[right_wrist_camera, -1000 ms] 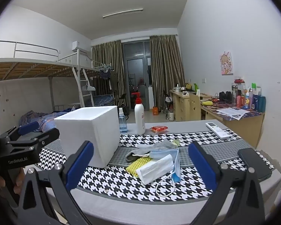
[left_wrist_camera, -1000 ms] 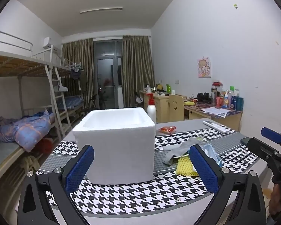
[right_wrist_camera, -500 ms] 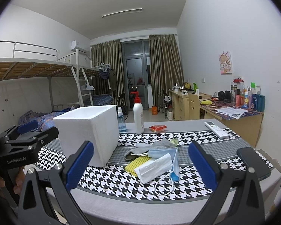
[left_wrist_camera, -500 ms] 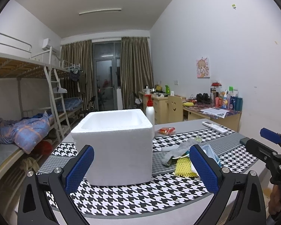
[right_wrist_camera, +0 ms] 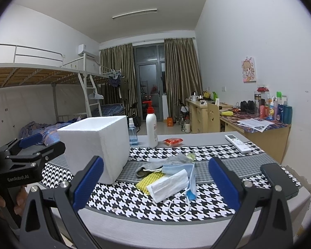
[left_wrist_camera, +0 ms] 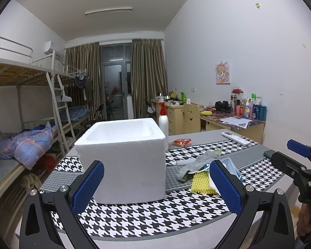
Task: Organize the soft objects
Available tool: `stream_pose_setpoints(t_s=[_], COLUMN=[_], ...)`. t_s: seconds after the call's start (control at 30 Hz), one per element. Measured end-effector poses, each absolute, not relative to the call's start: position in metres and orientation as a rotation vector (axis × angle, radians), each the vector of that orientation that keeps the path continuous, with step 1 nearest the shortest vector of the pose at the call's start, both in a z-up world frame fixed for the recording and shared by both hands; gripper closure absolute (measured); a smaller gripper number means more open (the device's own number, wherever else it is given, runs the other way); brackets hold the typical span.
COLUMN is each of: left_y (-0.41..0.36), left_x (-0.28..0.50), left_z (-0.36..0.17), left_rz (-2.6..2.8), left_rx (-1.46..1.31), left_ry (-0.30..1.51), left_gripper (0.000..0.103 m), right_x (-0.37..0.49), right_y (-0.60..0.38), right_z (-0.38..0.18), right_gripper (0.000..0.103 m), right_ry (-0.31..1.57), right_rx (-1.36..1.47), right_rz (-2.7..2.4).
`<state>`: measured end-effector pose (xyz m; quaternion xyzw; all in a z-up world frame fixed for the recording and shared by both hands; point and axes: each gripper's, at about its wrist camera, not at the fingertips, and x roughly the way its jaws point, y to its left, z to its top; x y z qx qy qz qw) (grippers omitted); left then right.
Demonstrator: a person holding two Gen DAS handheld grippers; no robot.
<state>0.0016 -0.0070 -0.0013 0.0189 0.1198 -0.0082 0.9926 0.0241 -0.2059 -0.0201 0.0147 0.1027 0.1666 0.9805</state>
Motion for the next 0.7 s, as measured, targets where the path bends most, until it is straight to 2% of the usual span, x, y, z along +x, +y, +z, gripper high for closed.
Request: stream_pose_setpoints(t_s=[0.7], left_y=[-0.023], left_x=[0.024], left_z=[-0.007], left_rz=[-0.083], left_rx=[0.053], left_ry=[0.285], left_gripper=[0.001], right_x=[0.048], right_y=[-0.216], right_z=[-0.031], right_gripper=[0.001], right_ry=[0.253], right_rx=[0.029], right_rz=[0.305])
